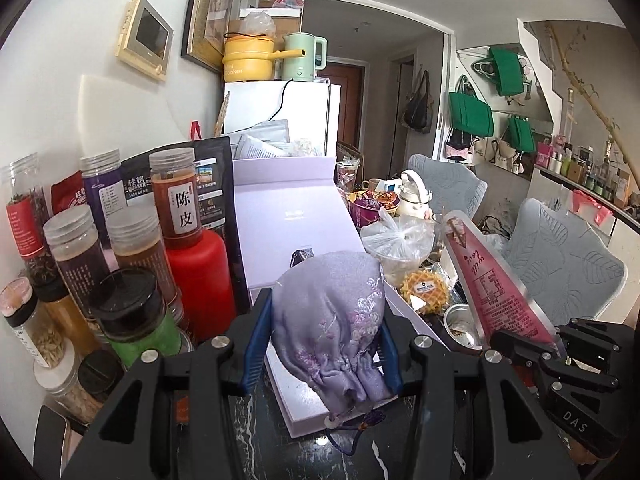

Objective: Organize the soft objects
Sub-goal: 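Carry the pouch with the left tool while the right tool carries the pink packet into the lavender box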

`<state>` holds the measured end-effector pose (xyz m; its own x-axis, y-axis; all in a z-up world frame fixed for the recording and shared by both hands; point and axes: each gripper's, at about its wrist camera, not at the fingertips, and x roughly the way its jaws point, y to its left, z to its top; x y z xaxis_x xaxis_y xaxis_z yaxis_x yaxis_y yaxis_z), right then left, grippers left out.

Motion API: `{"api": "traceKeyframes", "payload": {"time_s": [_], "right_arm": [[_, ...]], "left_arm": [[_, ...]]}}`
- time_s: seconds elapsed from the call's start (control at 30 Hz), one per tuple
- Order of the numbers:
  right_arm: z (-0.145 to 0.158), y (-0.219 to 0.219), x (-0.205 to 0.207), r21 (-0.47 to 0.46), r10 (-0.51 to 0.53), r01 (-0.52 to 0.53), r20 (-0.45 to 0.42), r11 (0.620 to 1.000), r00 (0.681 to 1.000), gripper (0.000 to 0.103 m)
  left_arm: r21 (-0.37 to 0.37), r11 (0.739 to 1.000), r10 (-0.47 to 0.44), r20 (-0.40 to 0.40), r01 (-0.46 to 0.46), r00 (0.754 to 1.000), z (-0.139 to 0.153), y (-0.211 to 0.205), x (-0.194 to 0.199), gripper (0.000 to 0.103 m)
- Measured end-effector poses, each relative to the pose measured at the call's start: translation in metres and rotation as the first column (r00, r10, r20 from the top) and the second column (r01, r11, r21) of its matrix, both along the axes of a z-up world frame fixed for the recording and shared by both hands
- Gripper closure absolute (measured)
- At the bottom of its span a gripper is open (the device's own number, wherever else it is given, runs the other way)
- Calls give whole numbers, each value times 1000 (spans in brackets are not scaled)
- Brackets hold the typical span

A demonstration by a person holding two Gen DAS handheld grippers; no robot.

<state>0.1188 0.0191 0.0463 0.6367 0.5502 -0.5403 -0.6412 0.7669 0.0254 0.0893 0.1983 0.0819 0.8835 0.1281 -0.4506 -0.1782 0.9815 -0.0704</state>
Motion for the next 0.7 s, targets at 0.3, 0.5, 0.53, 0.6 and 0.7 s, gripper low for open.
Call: {"api": "traceKeyframes", "payload": {"time_s": [0.3,0.5,0.53,0.6,0.7], "right_arm": [[25,20,35,9,-8,7,52,1000,999,93],[32,33,60,11,-16,15,64,1000,998,93],[33,35,64,13,-16,15,64,1000,998,93],[34,40,72,21,-16,15,60,1000,998,93],[35,47,86,35,-23,21,55,999,998,93]], "left_arm": [[1,1000,1,30,-1,1000,14,10,37,56],[-2,1000,3,33,-3,999,13,22,66,56],[-4,1000,5,33,-5,999,13,23,70,56],[-5,1000,10,33,-9,999,12,28,79,56],[0,1000,18,34,-18,999,11,31,88,56]]}}
